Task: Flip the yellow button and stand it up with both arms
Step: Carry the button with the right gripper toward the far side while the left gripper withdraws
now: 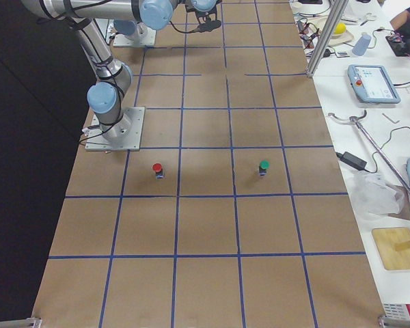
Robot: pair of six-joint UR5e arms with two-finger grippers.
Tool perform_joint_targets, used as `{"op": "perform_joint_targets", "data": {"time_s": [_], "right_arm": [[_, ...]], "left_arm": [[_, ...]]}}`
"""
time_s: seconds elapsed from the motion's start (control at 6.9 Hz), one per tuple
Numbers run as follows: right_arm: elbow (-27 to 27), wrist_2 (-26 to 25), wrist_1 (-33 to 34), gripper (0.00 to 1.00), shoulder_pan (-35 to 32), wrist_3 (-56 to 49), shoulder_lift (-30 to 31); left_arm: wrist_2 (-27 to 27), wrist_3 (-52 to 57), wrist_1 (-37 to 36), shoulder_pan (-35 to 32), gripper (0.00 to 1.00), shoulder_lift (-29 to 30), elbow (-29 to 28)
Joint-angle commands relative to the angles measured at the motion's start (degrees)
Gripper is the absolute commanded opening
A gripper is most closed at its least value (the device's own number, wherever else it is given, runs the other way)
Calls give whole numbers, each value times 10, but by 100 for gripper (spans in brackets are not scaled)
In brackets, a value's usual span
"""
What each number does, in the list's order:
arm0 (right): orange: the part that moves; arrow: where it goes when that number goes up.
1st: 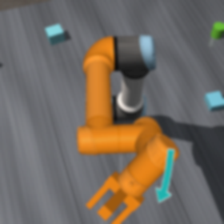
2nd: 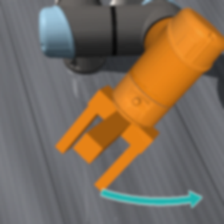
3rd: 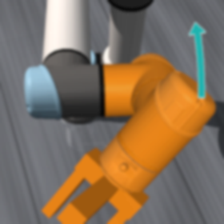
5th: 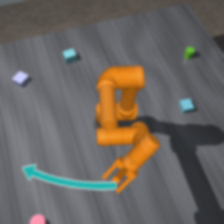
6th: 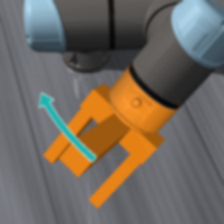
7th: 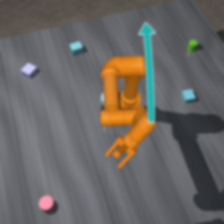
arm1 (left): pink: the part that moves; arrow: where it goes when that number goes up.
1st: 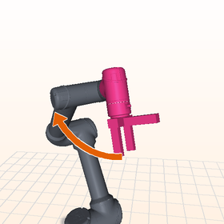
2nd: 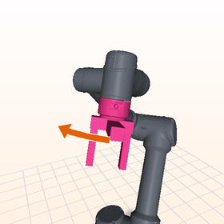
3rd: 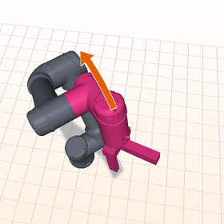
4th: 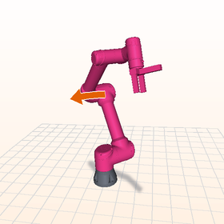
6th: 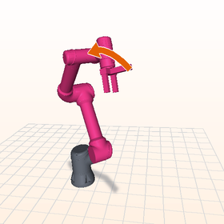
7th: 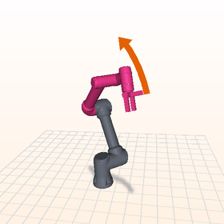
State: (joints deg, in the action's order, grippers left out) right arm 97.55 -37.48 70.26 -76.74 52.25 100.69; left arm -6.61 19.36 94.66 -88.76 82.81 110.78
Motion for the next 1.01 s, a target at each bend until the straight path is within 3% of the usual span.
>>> {"op": "perform_joint_targets", "data": {"time_s": [0.0,0.29,0.43,0.72,0.87], "right_arm": [[1,-78,-1,33,49,-124,-8],[1,-199,9,28,56,-324,-25],[2,-267,24,27,57,-427,-43],[29,-377,129,27,82,-583,-64],[68,-425,209,27,106,-656,-62]], "left_arm": [[-50,-18,-13,30,74,-1,-5],[-173,-16,-51,64,74,5,-4],[-265,-19,-76,66,74,24,-13],[-475,-20,-99,65,74,66,-88],[-622,-20,-94,66,77,99,-143]]}}
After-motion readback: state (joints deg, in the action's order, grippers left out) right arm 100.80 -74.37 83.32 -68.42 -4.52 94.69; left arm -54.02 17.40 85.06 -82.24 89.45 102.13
